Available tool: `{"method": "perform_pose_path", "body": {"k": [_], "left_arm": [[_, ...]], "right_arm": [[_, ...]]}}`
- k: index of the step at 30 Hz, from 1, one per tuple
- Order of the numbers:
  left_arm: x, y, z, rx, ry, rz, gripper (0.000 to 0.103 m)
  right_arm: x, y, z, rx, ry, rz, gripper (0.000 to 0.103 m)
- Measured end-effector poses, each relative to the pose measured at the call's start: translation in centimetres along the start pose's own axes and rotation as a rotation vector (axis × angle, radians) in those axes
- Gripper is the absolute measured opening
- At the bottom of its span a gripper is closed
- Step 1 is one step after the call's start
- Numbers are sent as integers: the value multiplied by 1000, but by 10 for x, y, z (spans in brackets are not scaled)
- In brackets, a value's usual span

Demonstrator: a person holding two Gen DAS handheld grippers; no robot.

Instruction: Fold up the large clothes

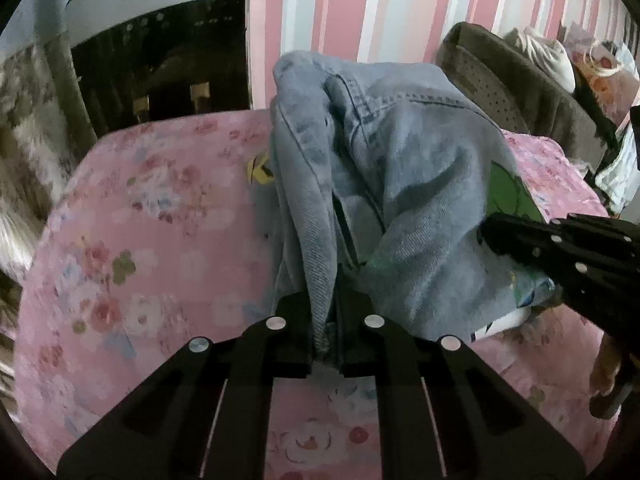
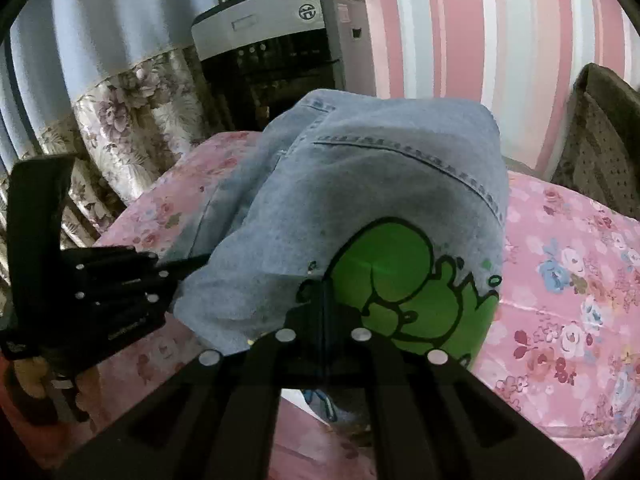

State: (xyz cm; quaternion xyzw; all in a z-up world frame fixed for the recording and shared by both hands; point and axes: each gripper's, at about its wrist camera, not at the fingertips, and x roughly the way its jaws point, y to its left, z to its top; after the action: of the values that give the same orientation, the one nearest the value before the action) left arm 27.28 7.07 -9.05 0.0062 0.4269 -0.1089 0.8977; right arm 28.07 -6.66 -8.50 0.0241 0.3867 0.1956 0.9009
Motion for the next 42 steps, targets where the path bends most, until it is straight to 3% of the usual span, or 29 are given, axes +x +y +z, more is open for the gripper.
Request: {"method": "perform_pose_path", "body": {"k": [3, 7, 8, 9, 10, 14, 17, 25, 30, 32, 33, 35, 38, 39, 42], "left_arm": [[1, -3, -2, 28, -15, 17, 8], [-5, -5, 5, 19, -24, 27, 14], [-9, -6, 6, 20, -41, 59, 29], [-12, -7, 7, 20, -53, 94, 39], [-17, -7, 8, 18, -73, 139, 56], [-31, -1, 11, -5, -117, 122, 86], [-32, 1, 15, 2, -128, 144, 92], [1, 8, 11, 17, -56, 98, 95], [14, 20, 5, -51, -33, 10, 96], [15, 18, 3, -40, -45, 15, 93], [14, 14, 1, -17, -61, 23, 90], [9, 3, -2, 45, -83, 2, 63], [4, -18, -3, 150, -94, 15, 33], [4, -23, -3, 176, -93, -1, 27], [4, -26, -2, 189, -97, 7, 25]], "right_arm": [[-9, -4, -1, 9, -10, 25, 1], [-31, -17, -3, 39, -62, -10, 4], [-39, -22, -3, 49, -79, -30, 17], [-44, -26, -4, 57, -91, -45, 42], [-50, -30, -6, 68, -109, -64, 50], [-59, -40, -11, 106, -138, -96, 60], [-60, -50, -18, 151, -141, -104, 64], [-46, -55, -40, 228, -134, -92, 75], [-28, -64, -45, 287, -128, -53, 75], [-21, -64, -46, 284, -127, -49, 73], [-19, -64, -46, 284, -123, -34, 67], [-17, -63, -44, 261, -112, -23, 66], [-14, -60, -38, 185, -80, -32, 63], [-13, -60, -37, 164, -73, -31, 61], [-13, -54, -35, 65, -70, -44, 56]]}}
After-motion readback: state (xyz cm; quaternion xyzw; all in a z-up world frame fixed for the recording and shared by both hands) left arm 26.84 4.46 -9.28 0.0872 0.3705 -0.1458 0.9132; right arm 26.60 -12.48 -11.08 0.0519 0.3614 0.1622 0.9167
